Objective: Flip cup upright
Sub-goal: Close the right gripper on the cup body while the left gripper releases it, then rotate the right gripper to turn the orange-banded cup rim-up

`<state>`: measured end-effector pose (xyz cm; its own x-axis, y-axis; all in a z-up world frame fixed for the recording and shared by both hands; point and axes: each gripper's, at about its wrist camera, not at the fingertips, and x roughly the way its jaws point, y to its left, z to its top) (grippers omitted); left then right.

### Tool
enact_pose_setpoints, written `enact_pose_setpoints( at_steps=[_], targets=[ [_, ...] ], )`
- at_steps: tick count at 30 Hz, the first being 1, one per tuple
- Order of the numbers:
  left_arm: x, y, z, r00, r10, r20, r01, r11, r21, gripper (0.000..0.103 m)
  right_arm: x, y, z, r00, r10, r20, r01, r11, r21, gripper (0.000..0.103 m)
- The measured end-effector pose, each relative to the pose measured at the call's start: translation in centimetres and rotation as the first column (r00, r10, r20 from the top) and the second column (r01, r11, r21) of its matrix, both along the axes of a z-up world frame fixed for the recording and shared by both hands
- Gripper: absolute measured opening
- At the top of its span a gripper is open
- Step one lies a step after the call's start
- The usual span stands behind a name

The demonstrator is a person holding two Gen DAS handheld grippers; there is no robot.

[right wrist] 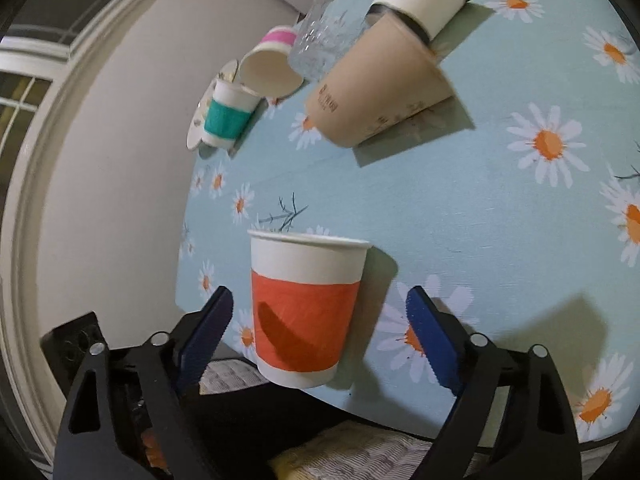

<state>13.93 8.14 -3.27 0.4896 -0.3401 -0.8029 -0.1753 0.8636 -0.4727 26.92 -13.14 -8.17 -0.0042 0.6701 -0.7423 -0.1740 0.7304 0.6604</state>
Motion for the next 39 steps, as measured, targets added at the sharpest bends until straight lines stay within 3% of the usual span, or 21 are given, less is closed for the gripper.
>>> enact_pose_setpoints(
  at_steps=[12, 24, 29, 33, 39],
  targets=[
    [0.9, 0.2, -2.3, 1.000, -0.028, 0.008, 0.028, 0.998, -0.064, 0.072, 0.6, 2.6, -0.8, 0.998, 0.068, 0.006, -0.067, 0.997, -0.040, 0.071],
    [0.5, 1.0, -2.8, 0.999, -0.036, 0.014, 0.037, 0.995, -0.093, 0.072, 0.8, 2.9, -1.0, 0.996, 0.083, -0.008, -0.083, 0.997, -0.003, 0.066],
    [0.5, 1.3, -2.6, 0.999, -0.035, 0.032, 0.038, 0.993, -0.109, 0.072, 0.5, 1.7, 0.3, 0.997, 0.064, 0.043, -0.064, 0.998, 0.007, 0.066],
    [0.5, 1.7, -2.7, 0.999, -0.026, 0.042, 0.031, 0.992, -0.123, 0.072, 0.1, 0.9, 1.7, 0.990, 0.046, 0.133, -0.046, 0.999, -0.009, 0.066],
    [0.1, 1.7, -2.0, 0.997, -0.014, 0.078, 0.020, 0.997, -0.078, 0.072, -1.1, 0.2, 4.2, 0.950, 0.020, 0.312, -0.010, 0.999, -0.035, 0.066]
  ],
)
